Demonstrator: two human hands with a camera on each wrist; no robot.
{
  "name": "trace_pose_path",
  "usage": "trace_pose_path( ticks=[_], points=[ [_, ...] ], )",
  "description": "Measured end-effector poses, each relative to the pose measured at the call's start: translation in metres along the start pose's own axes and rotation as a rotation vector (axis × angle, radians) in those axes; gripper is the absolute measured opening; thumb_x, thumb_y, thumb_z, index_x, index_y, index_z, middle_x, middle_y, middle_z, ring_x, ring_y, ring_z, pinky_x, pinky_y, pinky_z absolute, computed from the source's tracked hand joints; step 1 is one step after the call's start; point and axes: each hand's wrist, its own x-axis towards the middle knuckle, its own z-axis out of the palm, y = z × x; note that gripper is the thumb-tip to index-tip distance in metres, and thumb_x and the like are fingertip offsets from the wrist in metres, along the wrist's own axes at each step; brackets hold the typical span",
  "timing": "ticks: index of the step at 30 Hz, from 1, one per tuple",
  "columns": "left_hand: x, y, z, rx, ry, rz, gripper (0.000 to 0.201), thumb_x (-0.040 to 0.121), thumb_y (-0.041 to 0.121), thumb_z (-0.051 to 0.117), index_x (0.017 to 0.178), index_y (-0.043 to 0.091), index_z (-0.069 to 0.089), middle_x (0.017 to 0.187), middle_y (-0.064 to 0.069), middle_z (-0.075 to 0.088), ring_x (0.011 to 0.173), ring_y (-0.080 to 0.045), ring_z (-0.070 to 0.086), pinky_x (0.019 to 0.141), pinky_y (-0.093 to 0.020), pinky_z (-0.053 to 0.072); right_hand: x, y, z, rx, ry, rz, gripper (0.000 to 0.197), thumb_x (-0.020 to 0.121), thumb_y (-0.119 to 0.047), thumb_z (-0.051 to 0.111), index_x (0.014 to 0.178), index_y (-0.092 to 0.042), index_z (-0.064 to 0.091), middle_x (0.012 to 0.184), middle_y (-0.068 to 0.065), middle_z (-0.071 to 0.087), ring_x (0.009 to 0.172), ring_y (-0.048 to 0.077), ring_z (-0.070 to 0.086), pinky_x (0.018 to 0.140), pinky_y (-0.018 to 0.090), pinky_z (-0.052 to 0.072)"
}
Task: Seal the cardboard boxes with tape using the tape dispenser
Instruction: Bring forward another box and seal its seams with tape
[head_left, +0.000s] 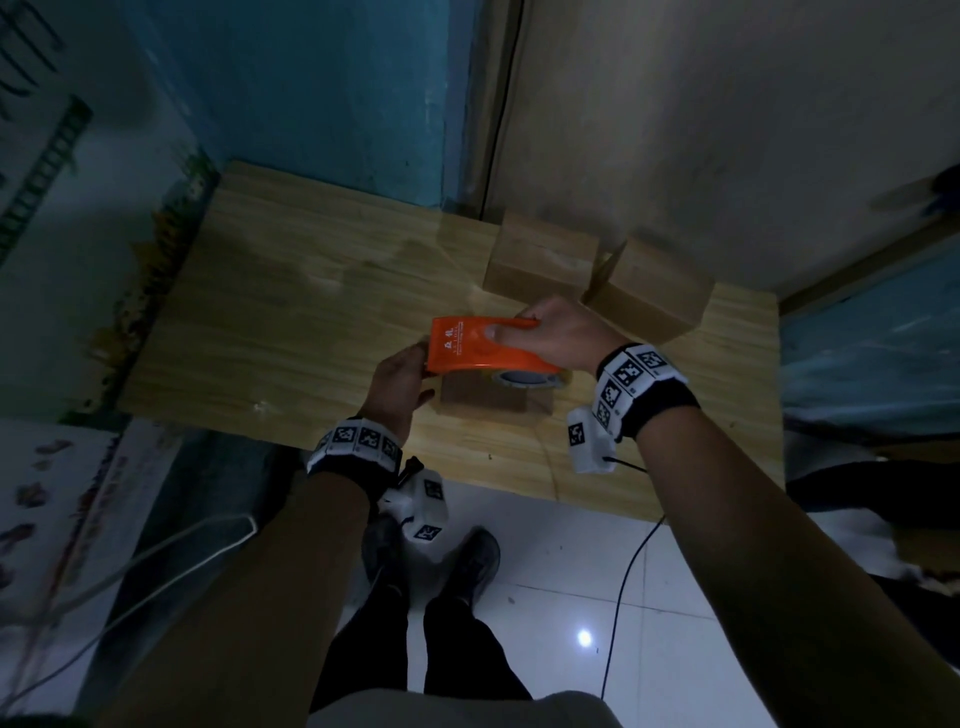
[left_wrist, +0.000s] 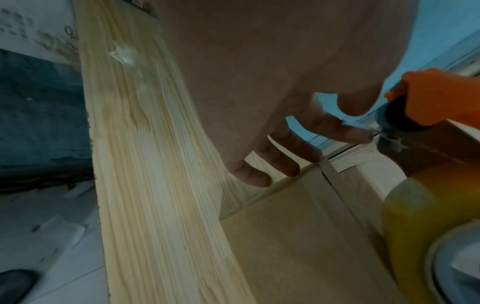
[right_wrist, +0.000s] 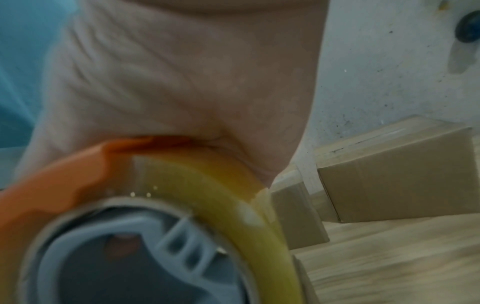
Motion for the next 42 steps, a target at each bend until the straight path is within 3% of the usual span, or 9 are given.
trace_pose_path(
  ticks=[5,9,14,19,24,28,32,37,42],
  points=[
    [0.001,-0.004,0.001,0.054,0.050,0.158,0.025,0.100,0.026,0.052,0.081,0.024,0.069,0.081,0.007,0.068,0.083,-0.010,0.060,0.078,-0.031,0.045,-0.002,0.004,-0.001,0.058,0.016,-0.005,0.057,0.089,-0.057,0.065,0.087,-0.001,0.073,0.068,0.004,0.067,0.052,0.006,0.060,0.046,0.012,0.041],
    [-0.004,-0.004,0.009,0.134,0.101,0.341,0.031,0.100,0.009,0.047,0.074,0.020,0.060,0.068,0.010,0.063,0.060,0.002,0.056,0.056,-0.014,0.043,-0.005,0.008,0.000,0.089,0.035,0.008,0.052,0.088,-0.059,0.064,0.087,-0.008,0.075,0.065,-0.003,0.067,0.048,0.000,0.060,0.049,0.014,0.044],
    [0.004,-0.008,0.017,0.436,0.093,0.386,0.017,0.095,0.010,0.050,0.091,0.018,0.065,0.092,0.000,0.070,0.088,-0.019,0.065,0.079,-0.035,0.052,-0.011,0.011,-0.002,0.096,0.030,0.005,0.054,0.088,-0.061,0.062,0.095,-0.010,0.076,0.072,0.000,0.072,0.054,0.002,0.064,0.056,0.018,0.049],
    [0.001,-0.005,0.023,0.652,0.187,0.401,0.014,0.095,0.015,0.049,0.090,0.018,0.062,0.089,0.005,0.065,0.082,-0.014,0.059,0.068,-0.024,0.044,-0.010,0.014,-0.005,-0.031,0.055,-0.027,0.073,0.087,-0.069,0.057,0.087,0.003,0.072,0.078,0.019,0.072,0.062,0.025,0.067,0.059,0.027,0.044],
    [-0.002,-0.010,0.019,0.606,0.142,0.460,0.020,0.097,0.015,0.046,0.081,0.018,0.058,0.078,0.009,0.062,0.071,0.003,0.053,0.056,-0.012,0.038,-0.012,0.017,-0.011,-0.074,0.017,-0.010,0.063,0.087,-0.068,0.058,0.066,-0.009,0.064,0.057,0.006,0.058,0.048,0.013,0.055,0.052,0.024,0.036],
    [0.005,-0.019,0.011,0.560,0.097,0.477,0.025,0.097,0.014,0.048,0.076,0.023,0.056,0.081,0.003,0.065,0.077,-0.011,0.060,0.066,-0.025,0.046,-0.010,0.012,-0.005,-0.121,0.002,0.005,0.058,0.087,-0.068,0.058,0.063,-0.015,0.057,0.052,0.000,0.053,0.038,0.006,0.046,0.048,0.023,0.033],
    [0.012,-0.022,0.005,0.592,0.142,0.524,0.021,0.098,0.015,0.050,0.079,0.013,0.060,0.081,-0.002,0.068,0.077,-0.018,0.064,0.067,-0.028,0.050,-0.008,0.012,-0.003,-0.111,0.015,0.009,0.060,0.084,-0.071,0.058,0.058,-0.017,0.056,0.049,-0.001,0.053,0.039,0.009,0.049,0.052,0.026,0.036],
    [0.010,-0.017,-0.001,0.698,0.175,0.608,0.024,0.098,0.014,0.050,0.078,0.009,0.061,0.073,0.001,0.062,0.065,-0.011,0.056,0.055,-0.011,0.035,-0.007,0.012,0.000,-0.090,0.039,-0.029,0.060,0.085,-0.069,0.059,0.064,-0.013,0.061,0.054,0.006,0.055,0.045,0.016,0.052,0.051,0.026,0.036],
    [0.006,-0.013,-0.009,0.729,0.194,0.587,0.027,0.100,0.018,0.047,0.077,0.008,0.057,0.074,-0.005,0.063,0.069,-0.017,0.057,0.059,-0.023,0.036,-0.006,0.013,0.000,-0.062,0.025,-0.045,0.071,0.086,-0.067,0.060,0.081,0.002,0.071,0.070,0.016,0.069,0.056,0.023,0.064,0.055,0.026,0.042]
  ],
)
